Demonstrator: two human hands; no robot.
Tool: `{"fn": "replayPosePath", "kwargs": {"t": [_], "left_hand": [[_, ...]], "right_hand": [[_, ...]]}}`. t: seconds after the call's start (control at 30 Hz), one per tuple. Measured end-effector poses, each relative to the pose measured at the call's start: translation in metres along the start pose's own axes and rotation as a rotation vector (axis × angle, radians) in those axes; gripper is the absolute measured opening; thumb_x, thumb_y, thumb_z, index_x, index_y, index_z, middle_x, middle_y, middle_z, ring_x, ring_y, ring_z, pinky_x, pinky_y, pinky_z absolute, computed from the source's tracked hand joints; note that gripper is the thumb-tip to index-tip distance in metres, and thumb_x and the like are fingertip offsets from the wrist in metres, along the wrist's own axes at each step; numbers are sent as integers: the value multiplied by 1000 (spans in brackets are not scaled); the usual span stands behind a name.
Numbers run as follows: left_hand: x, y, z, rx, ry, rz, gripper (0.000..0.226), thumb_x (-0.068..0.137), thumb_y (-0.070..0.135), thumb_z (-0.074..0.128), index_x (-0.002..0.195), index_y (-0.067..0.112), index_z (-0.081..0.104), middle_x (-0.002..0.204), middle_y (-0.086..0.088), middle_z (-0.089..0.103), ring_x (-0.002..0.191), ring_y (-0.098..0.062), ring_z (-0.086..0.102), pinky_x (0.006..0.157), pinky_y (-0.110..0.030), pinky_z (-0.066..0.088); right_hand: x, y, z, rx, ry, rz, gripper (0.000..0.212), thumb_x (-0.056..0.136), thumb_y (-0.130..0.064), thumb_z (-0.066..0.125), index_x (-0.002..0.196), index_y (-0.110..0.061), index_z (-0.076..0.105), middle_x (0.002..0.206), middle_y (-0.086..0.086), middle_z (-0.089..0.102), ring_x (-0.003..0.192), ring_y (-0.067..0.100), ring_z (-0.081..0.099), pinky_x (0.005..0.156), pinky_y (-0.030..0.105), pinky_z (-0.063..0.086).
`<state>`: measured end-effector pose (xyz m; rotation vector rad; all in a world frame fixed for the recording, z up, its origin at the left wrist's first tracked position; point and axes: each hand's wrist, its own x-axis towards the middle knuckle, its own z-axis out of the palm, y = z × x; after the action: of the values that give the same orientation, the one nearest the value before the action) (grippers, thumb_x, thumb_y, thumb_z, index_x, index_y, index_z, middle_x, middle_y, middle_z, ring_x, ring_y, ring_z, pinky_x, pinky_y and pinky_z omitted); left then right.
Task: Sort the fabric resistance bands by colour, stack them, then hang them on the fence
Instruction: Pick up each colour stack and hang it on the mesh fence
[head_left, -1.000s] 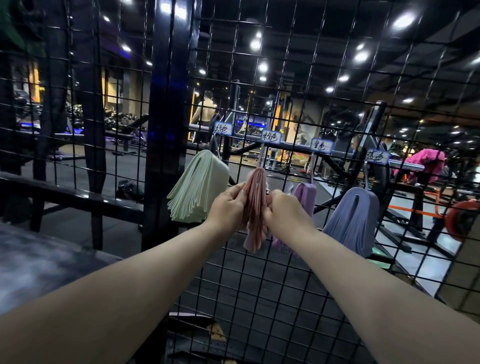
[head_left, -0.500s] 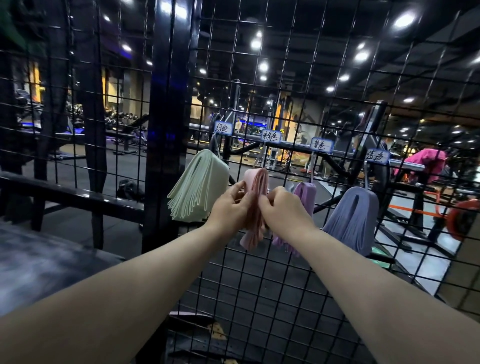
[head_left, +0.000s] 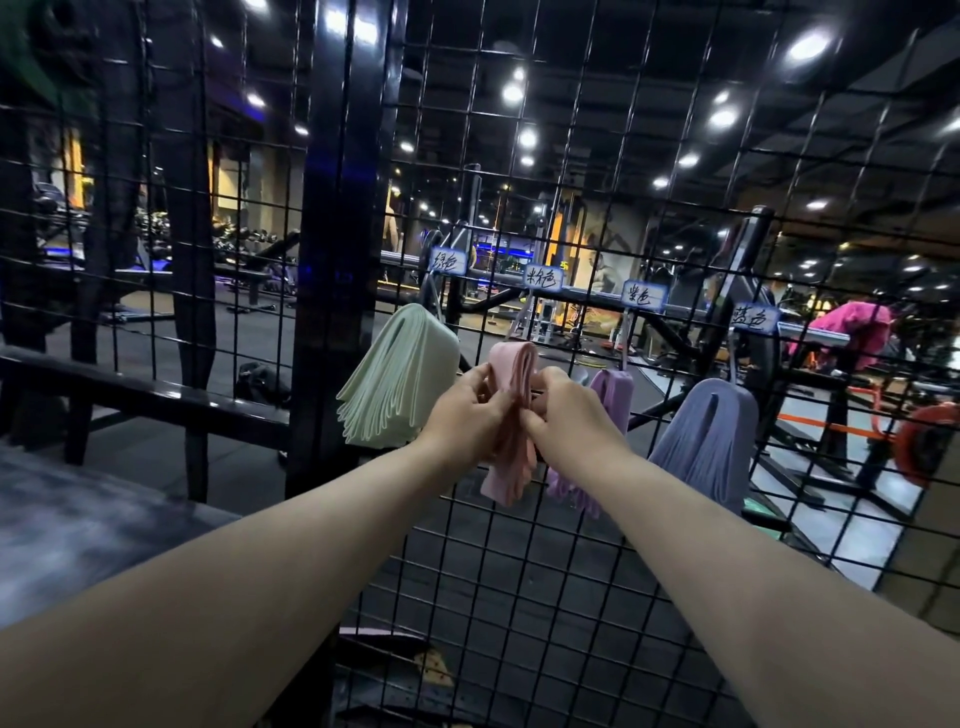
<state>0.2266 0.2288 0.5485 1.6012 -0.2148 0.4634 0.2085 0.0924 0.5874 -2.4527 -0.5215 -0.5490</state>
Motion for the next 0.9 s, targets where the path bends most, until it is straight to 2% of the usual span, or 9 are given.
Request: {"fn": "replayPosePath", "kwargs": {"t": [0.07, 0.1, 0.23, 0.33, 0.47, 0.57, 0.67, 0.8, 0.9], "left_hand": [[1, 2, 0, 3, -11, 6, 15, 96, 26, 60, 110, 22, 63, 104, -11, 71, 97, -28, 70, 86, -51, 57], [3, 3, 0, 1, -10, 0, 15, 96, 24, 60, 110, 20, 63, 104, -12, 71, 97, -28, 70, 86, -50, 57], [3, 8, -1, 48, -7, -5, 39, 95, 24, 62, 131, 10, 54, 109, -9, 69, 99, -24, 69, 89, -46, 57], [2, 9, -3, 82, -15, 5, 32, 99, 26, 56, 128, 13, 55, 109, -8, 69, 98, -23, 69, 87, -42, 58], [2, 10, -4, 108, -23, 11, 35, 96, 36, 50, 122, 15, 60, 105, -10, 70, 92, -24, 68, 76, -39, 58], [2, 11, -3, 116, -22, 13, 32, 95, 38, 53, 114, 14, 63, 98, -10, 72, 90, -27, 71, 79, -46, 59], [2, 12, -2, 136, -22, 28, 26, 95, 32, 62, 111, 11, 62, 96, -8, 73, 88, -23, 72, 78, -41, 60], [4, 9, -3, 153, 12, 44, 31, 95, 24, 63, 123, 13, 55, 100, -1, 69, 93, -17, 68, 82, -30, 57], [4, 11, -5, 153, 3, 15, 42, 98, 27, 58, 135, 9, 49, 106, -6, 69, 89, -18, 70, 73, -29, 59]], "right_hand": [[-1, -1, -1, 7, -6, -23, 28, 95, -21, 61, 121, -21, 53, 101, 2, 68, 91, 21, 63, 82, 35, 53], [-1, -1, -1, 14, -12, -29, 28, 95, -20, 61, 121, -22, 53, 101, 2, 68, 91, 20, 63, 82, 36, 53], [-1, -1, -1, 48, -30, -23, 33, 92, -19, 65, 122, -20, 52, 97, 0, 68, 88, 17, 65, 83, 36, 56], [0, 2, 0, 63, -45, -27, 42, 89, -19, 70, 125, -18, 50, 93, -2, 67, 84, 14, 66, 81, 35, 57], [0, 5, 1, 58, -62, -26, 46, 87, -14, 71, 126, -22, 46, 90, -8, 64, 82, 10, 64, 73, 28, 54], [0, 6, 2, 49, -71, -22, 50, 86, -12, 70, 126, -26, 44, 90, -5, 65, 80, 14, 67, 71, 35, 59], [0, 5, 2, 16, -78, -22, 48, 86, -13, 70, 123, -29, 43, 91, -2, 65, 75, 17, 68, 62, 39, 61], [-1, 6, 0, 14, -80, -38, 49, 88, -8, 68, 126, -27, 44, 89, -4, 64, 78, 15, 67, 65, 38, 61], [-1, 8, 0, -1, -70, -31, 47, 89, -8, 65, 127, -27, 44, 90, -4, 65, 80, 16, 67, 69, 39, 61]]}}
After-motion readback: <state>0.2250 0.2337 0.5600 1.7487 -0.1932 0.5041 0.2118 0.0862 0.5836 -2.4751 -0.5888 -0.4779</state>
